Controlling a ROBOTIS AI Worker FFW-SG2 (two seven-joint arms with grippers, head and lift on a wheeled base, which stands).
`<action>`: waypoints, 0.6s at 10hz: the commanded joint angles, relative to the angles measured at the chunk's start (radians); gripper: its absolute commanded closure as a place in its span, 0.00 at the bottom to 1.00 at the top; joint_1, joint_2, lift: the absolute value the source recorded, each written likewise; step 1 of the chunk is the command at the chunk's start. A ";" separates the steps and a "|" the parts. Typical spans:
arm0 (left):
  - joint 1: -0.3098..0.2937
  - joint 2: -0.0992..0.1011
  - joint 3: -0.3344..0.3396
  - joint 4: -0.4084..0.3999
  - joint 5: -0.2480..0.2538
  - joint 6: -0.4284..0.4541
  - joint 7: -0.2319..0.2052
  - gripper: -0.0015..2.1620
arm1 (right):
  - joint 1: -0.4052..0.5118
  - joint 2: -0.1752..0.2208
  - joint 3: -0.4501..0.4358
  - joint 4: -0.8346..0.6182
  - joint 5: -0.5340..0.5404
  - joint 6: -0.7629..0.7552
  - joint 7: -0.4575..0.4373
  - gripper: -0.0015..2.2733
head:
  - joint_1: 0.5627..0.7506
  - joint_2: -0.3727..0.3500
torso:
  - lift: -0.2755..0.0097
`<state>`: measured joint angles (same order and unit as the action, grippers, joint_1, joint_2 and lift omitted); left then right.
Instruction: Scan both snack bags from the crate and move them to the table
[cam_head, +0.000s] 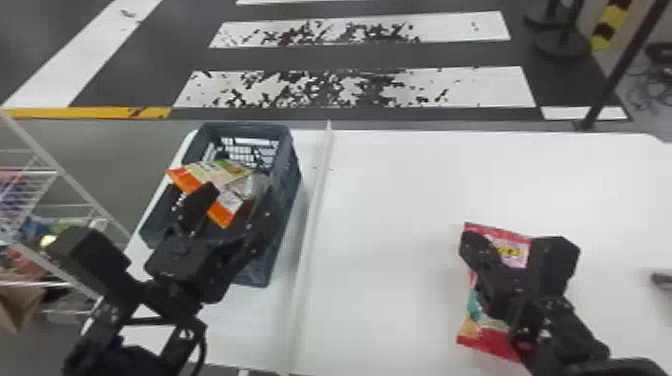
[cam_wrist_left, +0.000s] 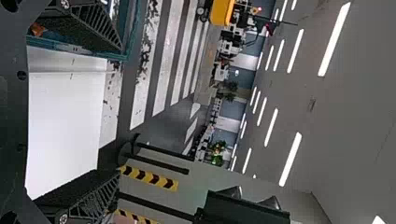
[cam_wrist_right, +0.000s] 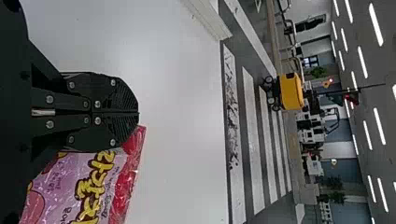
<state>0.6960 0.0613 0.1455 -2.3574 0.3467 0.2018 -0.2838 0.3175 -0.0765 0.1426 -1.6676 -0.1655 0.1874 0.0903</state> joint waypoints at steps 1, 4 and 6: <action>-0.004 0.000 -0.003 0.001 0.000 0.000 0.000 0.03 | 0.023 -0.003 -0.017 -0.011 -0.019 -0.028 0.011 0.99 | 0.70 0.66 | 0.66; -0.015 0.003 -0.030 -0.003 -0.017 0.003 0.017 0.03 | 0.100 -0.006 -0.020 -0.147 -0.028 -0.038 0.040 0.99 | 0.70 0.65 | 0.66; -0.029 0.003 -0.081 0.010 -0.038 0.003 0.034 0.03 | 0.167 -0.009 -0.034 -0.247 -0.046 -0.056 0.045 0.99 | 0.70 0.64 | 0.66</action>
<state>0.6721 0.0644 0.0820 -2.3525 0.3164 0.2048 -0.2511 0.4630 -0.0855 0.1140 -1.8838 -0.2085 0.1415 0.1353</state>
